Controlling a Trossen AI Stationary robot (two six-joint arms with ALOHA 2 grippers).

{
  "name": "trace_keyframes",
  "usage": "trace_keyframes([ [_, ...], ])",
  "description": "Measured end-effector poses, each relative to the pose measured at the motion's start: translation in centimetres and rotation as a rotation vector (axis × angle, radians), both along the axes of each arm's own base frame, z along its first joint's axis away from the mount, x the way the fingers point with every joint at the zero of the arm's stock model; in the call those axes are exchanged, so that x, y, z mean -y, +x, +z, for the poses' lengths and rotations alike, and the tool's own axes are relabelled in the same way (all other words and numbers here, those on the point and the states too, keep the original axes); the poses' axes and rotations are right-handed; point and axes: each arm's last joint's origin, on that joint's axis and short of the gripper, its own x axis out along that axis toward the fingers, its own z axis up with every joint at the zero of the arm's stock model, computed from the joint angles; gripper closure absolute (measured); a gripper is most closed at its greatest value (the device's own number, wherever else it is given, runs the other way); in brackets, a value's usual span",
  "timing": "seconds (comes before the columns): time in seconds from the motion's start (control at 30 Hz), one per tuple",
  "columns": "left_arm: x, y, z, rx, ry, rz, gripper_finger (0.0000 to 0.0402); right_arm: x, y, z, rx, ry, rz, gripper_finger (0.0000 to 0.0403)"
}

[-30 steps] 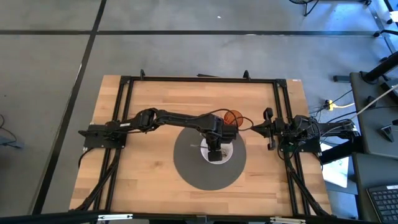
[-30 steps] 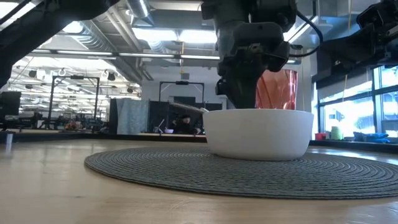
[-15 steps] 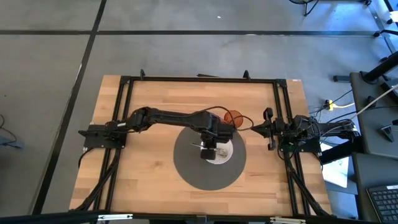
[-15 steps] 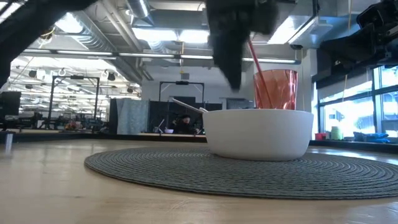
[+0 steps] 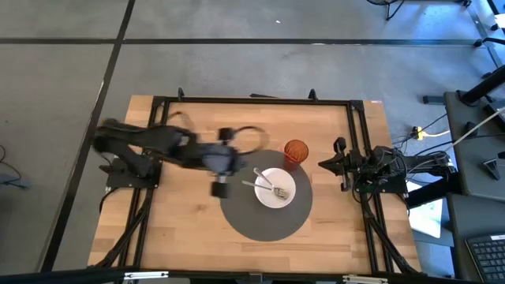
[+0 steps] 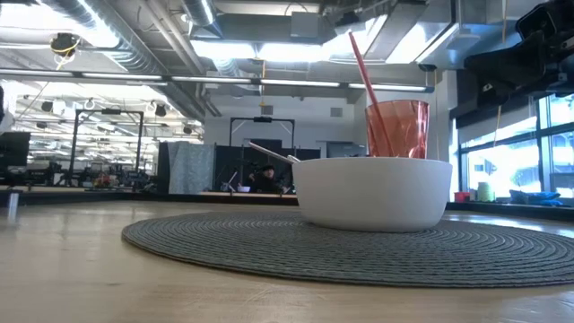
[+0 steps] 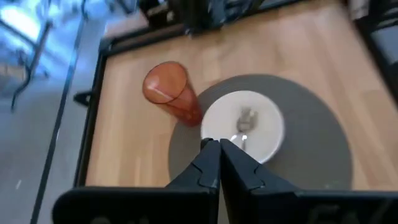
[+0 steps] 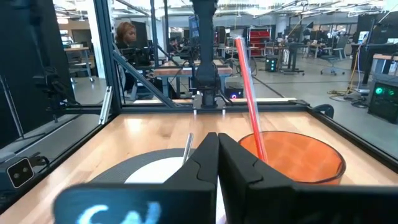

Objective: Pick & Place Utensil
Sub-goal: Return to Home Position

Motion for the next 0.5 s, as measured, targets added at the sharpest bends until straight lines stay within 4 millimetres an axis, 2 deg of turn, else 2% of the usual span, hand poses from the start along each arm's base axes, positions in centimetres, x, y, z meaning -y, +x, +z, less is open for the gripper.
trace_keyframes([
  [0.1, -0.3, -4.8, -2.0, 0.127, -0.012, -0.057, 0.04, 0.0, 0.0, 0.0, -0.001, 0.0, -0.001, 0.0397],
  [0.23, -1.7, -10.7, -6.9, 0.296, -0.001, -0.112, 0.04, 0.0, 0.0, 0.1, 0.007, 0.001, -0.001, 0.0397],
  [0.4, -4.2, -15.9, -13.9, 0.409, -0.002, 0.165, 0.04, 0.0, 0.0, 0.3, 0.027, 0.003, -0.001, 0.0397],
  [0.5, -5.1, -17.8, -17.0, 0.451, -0.013, 0.246, 0.04, 0.0, 0.0, 0.3, 0.029, 0.003, -0.001, 0.0397],
])
